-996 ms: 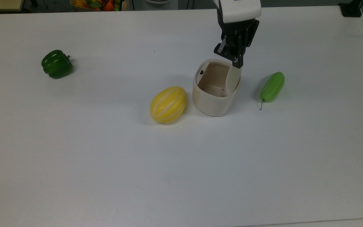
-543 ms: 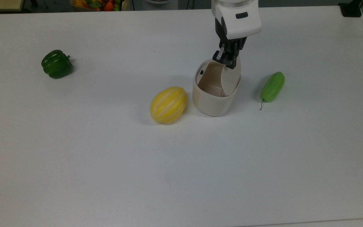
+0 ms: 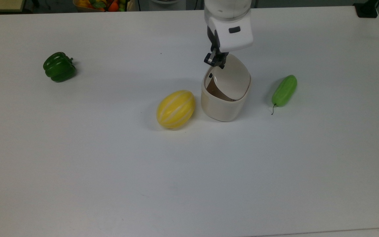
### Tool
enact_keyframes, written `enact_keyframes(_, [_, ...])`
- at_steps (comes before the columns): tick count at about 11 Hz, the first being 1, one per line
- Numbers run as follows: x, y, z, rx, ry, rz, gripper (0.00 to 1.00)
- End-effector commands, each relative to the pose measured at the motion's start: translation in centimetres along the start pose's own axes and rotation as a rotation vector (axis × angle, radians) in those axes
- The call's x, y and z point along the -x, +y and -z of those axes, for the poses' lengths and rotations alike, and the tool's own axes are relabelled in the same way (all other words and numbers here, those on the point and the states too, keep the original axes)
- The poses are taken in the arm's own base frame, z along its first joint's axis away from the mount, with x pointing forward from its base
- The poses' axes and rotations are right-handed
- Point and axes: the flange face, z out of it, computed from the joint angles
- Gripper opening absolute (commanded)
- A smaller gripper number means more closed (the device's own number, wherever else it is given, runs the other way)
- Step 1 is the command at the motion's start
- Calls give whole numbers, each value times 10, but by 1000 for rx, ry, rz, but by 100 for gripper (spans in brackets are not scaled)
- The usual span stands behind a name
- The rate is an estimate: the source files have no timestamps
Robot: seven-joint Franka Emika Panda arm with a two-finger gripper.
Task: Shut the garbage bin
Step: 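Push the raised lid down over the bin opening with the gripper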
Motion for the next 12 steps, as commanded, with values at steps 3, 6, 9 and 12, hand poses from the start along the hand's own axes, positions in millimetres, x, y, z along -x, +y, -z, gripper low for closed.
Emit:
enact_keyframes(3, [18,4,-37,-23,-89,21,0])
enact_keyframes(6, [9,8,-62,-15,-106,19,0])
enact_keyframes(9, [-1,13,-83,5,-100,-2,0])
enact_keyframes(12, [-2,9,-74,7,-94,-15,0])
